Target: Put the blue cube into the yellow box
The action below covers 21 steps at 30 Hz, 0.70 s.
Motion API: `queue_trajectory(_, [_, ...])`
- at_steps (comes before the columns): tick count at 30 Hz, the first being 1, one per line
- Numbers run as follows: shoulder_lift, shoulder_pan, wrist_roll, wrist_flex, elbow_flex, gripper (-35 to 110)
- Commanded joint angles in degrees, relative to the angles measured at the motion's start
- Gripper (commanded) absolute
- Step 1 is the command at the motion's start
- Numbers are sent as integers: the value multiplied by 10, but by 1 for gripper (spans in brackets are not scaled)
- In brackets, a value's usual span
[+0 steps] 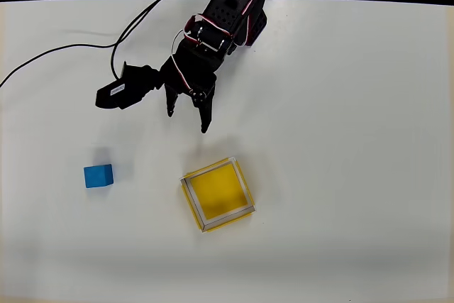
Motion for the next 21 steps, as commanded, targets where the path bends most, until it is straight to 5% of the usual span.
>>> queue_trajectory(1, [-103,72,-4,-230,-82,40])
queue_trajectory(10, [-388,138,40,-446,-232,46])
queue_trajectory(21, [-632,137,45,-560,-377,51])
